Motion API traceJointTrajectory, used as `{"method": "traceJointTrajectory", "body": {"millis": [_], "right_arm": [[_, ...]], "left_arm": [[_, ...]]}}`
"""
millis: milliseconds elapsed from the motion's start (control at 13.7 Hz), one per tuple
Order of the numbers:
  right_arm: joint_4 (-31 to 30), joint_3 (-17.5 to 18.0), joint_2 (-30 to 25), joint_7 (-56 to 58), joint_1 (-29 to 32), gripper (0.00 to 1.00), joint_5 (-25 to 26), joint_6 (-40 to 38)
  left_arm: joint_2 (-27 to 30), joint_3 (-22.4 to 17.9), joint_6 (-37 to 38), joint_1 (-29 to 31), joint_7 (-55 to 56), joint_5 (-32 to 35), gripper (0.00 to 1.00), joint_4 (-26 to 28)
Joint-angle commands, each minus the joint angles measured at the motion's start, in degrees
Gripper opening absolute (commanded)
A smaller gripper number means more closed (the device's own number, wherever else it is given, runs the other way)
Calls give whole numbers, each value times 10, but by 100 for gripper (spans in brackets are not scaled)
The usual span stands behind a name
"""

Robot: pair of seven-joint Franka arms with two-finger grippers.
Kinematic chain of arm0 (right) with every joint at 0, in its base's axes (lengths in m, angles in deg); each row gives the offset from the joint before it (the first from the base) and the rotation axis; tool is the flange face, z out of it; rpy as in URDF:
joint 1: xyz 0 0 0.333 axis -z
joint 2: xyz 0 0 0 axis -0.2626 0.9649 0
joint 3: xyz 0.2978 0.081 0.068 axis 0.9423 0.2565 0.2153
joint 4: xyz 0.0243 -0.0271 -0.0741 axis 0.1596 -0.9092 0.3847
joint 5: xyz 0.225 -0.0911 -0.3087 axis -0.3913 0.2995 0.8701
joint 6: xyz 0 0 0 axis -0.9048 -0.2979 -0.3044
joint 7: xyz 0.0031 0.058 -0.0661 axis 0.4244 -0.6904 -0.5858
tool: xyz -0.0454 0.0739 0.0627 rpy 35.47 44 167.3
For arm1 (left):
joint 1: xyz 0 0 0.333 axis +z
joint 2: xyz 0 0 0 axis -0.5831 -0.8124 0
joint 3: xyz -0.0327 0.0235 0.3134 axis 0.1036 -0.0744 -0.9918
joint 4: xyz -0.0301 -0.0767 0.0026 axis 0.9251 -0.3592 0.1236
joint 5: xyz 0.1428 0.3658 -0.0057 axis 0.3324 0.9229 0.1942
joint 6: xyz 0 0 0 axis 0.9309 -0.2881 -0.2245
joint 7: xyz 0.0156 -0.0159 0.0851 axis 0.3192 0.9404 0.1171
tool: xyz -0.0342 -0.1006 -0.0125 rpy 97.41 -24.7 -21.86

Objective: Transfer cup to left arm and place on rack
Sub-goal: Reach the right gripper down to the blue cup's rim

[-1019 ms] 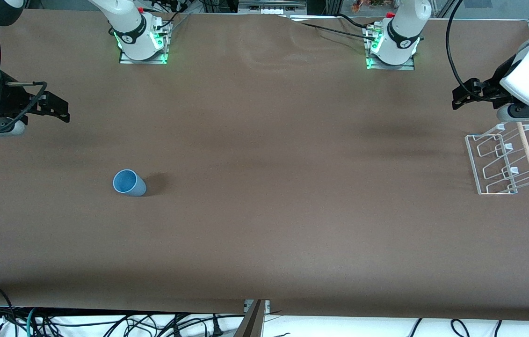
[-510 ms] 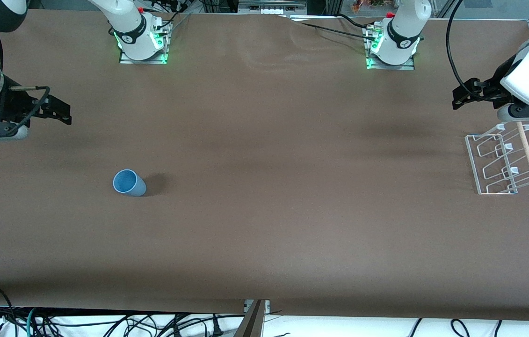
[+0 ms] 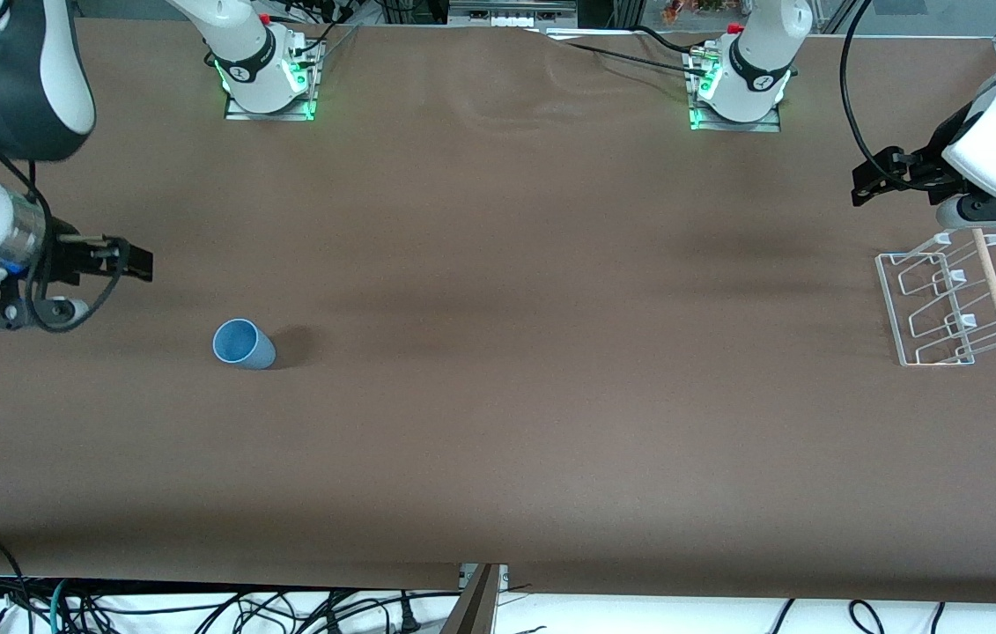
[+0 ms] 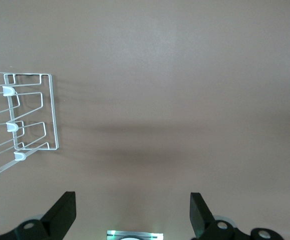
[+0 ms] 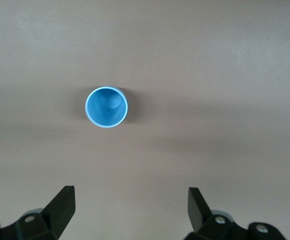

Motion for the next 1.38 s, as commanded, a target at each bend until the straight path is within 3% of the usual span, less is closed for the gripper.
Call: {"method": "traceJointTrajectory", "body": {"millis": [0,291,874,1311], "right_arm": [[13,3,41,6,7,100,7,19],[-8,3,85,5,11,100,-1,70],[-138,4,98,1,15,100,-35,228],[-147,4,124,-2,15,100,-53,262]], "left_arm": [[-8,0,10,-4,1,0,100,-19],[-8,0,10,-4,1,0,100,-19],[-8,0,11,-4,2,0,100,-19],[-8,0,11,-4,2,0,100,-19]]}}
